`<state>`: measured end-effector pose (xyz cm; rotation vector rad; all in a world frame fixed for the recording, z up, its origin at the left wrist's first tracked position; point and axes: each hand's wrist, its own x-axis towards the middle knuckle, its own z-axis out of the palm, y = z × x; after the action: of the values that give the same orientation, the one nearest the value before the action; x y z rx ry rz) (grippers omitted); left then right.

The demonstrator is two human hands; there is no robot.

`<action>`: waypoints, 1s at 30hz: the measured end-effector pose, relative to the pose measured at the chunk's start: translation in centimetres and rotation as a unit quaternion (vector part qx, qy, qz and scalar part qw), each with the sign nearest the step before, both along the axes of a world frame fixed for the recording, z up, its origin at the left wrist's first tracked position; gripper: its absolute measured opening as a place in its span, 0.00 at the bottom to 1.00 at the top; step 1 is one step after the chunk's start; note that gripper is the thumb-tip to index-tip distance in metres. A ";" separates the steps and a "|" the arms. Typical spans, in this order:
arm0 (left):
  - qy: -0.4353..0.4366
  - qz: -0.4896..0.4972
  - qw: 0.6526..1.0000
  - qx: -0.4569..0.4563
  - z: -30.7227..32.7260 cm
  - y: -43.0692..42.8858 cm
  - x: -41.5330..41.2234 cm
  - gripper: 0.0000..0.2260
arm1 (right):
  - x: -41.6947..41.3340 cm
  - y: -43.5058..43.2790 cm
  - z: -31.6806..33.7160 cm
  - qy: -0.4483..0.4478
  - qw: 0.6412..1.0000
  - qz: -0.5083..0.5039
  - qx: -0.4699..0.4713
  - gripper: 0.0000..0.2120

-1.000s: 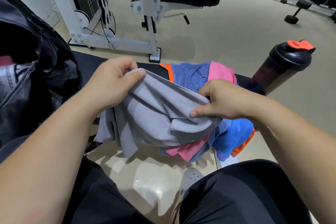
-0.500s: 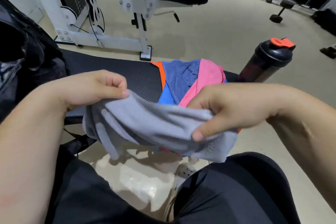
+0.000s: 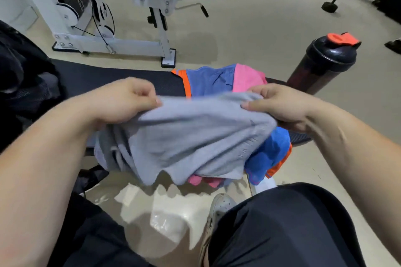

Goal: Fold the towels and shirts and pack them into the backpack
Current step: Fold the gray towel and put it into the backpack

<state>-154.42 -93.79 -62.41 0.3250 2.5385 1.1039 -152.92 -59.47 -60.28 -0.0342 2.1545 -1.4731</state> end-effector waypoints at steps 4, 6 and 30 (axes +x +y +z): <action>-0.160 -0.165 0.972 0.053 3.7 0.4 0.1 0.19 | 0.9 0.9 5.9 -0.062 0.983 0.170 0.030 0.05; -0.104 -0.130 0.986 0.032 4.3 1.4 -1.9 0.18 | -0.5 1.0 7.3 -0.023 0.986 0.131 0.105 0.04; 0.285 -0.055 0.896 -0.337 -5.3 10.2 -18.2 0.11 | -11.7 -2.0 -5.1 0.297 0.785 -0.115 0.531 0.20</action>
<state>-172.66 -83.59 -67.73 0.6563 3.1498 0.0154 -164.59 -61.47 -65.36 0.1962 3.3070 -0.1025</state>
